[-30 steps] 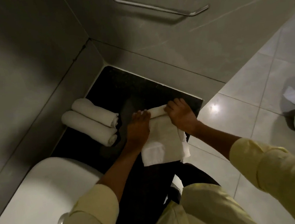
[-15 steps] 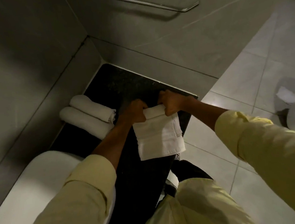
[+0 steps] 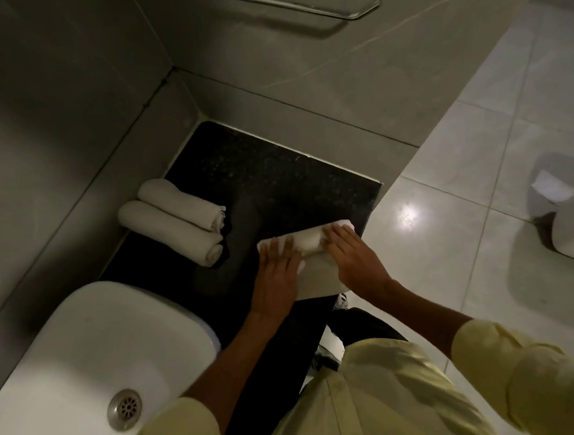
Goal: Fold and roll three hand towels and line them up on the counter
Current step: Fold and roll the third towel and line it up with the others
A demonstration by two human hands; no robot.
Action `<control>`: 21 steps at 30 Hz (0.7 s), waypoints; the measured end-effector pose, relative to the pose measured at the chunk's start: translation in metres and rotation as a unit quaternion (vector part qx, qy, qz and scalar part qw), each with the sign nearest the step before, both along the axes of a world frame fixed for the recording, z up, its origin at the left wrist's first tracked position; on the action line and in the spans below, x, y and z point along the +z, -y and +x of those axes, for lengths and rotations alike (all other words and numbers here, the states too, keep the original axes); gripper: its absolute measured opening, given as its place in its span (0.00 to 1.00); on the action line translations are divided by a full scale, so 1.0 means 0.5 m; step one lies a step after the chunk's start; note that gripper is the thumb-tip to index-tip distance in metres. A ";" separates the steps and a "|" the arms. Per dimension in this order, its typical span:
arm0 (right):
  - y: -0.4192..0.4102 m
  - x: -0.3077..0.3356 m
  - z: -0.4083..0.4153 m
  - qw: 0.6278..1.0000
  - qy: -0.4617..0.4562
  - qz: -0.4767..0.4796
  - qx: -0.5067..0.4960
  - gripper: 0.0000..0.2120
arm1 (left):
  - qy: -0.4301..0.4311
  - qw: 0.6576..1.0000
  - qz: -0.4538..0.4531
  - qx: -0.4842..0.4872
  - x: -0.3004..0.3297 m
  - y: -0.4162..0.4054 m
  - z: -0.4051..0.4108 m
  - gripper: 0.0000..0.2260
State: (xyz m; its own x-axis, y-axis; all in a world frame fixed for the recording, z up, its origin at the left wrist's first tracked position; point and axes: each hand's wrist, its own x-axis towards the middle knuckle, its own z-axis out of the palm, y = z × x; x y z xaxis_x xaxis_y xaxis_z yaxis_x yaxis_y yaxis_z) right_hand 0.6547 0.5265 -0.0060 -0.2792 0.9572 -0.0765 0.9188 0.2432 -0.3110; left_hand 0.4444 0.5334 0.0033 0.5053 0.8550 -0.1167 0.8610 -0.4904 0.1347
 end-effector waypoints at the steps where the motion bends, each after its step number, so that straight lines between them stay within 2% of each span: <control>1: 0.005 0.004 0.003 1.000 -0.020 0.004 -0.003 0.26 | 0.011 1.000 0.000 -0.001 0.005 0.010 0.000 0.21; 3: -0.015 0.028 0.004 0.998 -0.052 -0.010 -0.021 0.20 | 0.061 0.997 0.000 0.049 0.034 0.002 0.004 0.18; 5: -0.067 0.062 0.003 0.996 -0.060 -0.049 -0.043 0.20 | 0.095 0.988 -0.061 0.108 0.078 -0.046 0.012 0.21; 8: -0.155 0.091 0.010 0.985 0.021 -0.169 -0.006 0.28 | 0.029 0.980 -0.174 0.095 0.110 -0.134 0.021 0.32; 10: -0.182 0.092 0.018 0.969 0.039 -0.243 0.031 0.26 | -0.006 0.966 -0.248 0.068 0.118 -0.174 0.025 0.30; 12: -0.189 0.087 0.027 0.956 0.009 -0.292 0.033 0.23 | 0.002 0.943 -0.324 0.072 0.127 -0.191 0.024 0.27; 17: -0.157 0.078 0.029 0.958 -0.041 -0.280 0.042 0.20 | 0.014 0.942 -0.331 0.056 0.075 -0.193 -0.002 0.28; 19: -0.142 0.080 0.029 0.967 -0.060 -0.246 0.040 0.19 | 0.034 0.949 -0.307 0.055 0.048 -0.186 -0.015 0.30; 21: -0.139 0.088 0.026 0.977 -0.072 -0.199 0.030 0.18 | 0.050 0.960 -0.271 0.049 0.090 -0.168 -0.014 0.31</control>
State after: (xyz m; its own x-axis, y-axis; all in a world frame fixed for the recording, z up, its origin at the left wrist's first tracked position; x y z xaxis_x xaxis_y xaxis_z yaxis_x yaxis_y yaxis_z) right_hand 0.6675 0.5961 0.0380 -0.3696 0.8412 -0.3947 0.8465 0.1297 -0.5163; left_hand 0.4374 0.6173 0.0485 0.4574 0.7268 -0.5124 0.8689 -0.2426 0.4315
